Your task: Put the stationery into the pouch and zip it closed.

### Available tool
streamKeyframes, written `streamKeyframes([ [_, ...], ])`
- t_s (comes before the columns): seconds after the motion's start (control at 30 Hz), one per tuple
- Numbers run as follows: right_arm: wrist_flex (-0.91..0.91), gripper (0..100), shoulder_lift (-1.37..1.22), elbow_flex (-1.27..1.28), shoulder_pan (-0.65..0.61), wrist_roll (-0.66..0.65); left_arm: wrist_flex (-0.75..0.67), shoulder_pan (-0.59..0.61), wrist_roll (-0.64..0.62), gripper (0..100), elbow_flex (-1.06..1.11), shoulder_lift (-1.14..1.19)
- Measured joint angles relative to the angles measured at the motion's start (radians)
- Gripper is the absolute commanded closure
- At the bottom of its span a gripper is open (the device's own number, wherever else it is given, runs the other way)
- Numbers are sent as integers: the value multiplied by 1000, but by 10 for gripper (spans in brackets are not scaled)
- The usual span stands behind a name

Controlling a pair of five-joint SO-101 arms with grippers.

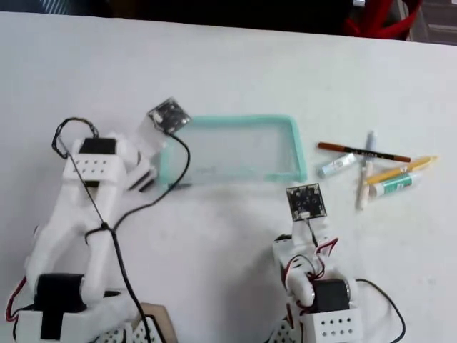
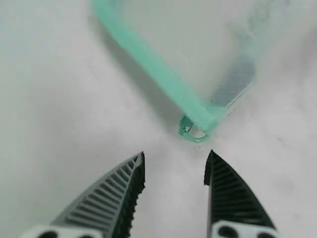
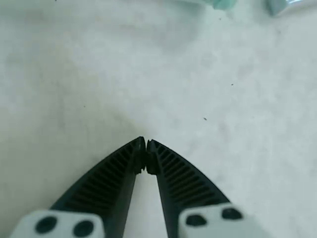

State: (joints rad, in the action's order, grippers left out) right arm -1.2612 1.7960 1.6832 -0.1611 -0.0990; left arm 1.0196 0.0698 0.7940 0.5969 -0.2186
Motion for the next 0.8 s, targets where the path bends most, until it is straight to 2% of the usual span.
streamKeyframes([
  [0.27,0,981,0,0,0,0,-212,-11,0,797,144,0],
  [0.57,0,981,0,0,0,0,-233,-41,-5,797,146,71],
  [0.73,0,981,0,0,0,0,-233,-106,-86,800,91,196],
  [0.8,0,981,0,0,0,0,-233,-109,-107,838,49,242],
])
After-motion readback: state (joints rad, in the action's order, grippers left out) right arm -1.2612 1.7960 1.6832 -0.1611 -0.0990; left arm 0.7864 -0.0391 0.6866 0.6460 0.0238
